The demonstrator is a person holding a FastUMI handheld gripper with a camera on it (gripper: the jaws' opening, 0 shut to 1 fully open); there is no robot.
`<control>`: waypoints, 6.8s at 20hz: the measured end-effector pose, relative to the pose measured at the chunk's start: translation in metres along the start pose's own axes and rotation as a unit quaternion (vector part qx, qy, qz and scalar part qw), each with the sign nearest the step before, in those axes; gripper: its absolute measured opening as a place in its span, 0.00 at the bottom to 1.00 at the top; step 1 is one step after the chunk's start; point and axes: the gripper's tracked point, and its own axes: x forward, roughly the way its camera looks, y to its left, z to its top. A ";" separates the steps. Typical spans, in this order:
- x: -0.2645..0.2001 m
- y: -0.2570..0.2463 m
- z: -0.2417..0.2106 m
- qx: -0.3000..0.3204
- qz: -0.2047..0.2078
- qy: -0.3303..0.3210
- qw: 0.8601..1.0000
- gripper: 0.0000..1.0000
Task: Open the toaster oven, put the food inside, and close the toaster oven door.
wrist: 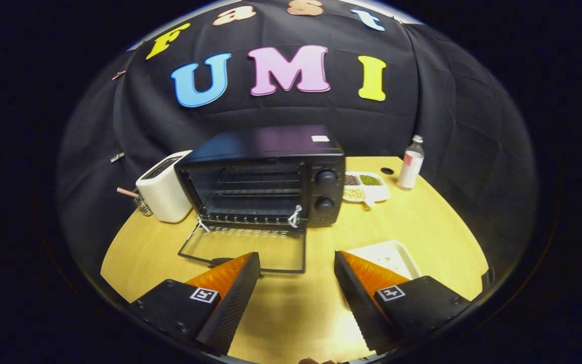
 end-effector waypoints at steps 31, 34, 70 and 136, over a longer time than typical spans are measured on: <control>0.096 -0.192 -0.111 0.152 0.103 0.240 0.953 0.52; 0.096 -0.205 -0.117 0.135 0.071 0.242 0.958 0.28; 0.021 -0.131 -0.052 0.507 0.137 0.178 0.832 0.06; 0.036 0.117 -0.078 0.108 0.067 0.118 0.985 0.99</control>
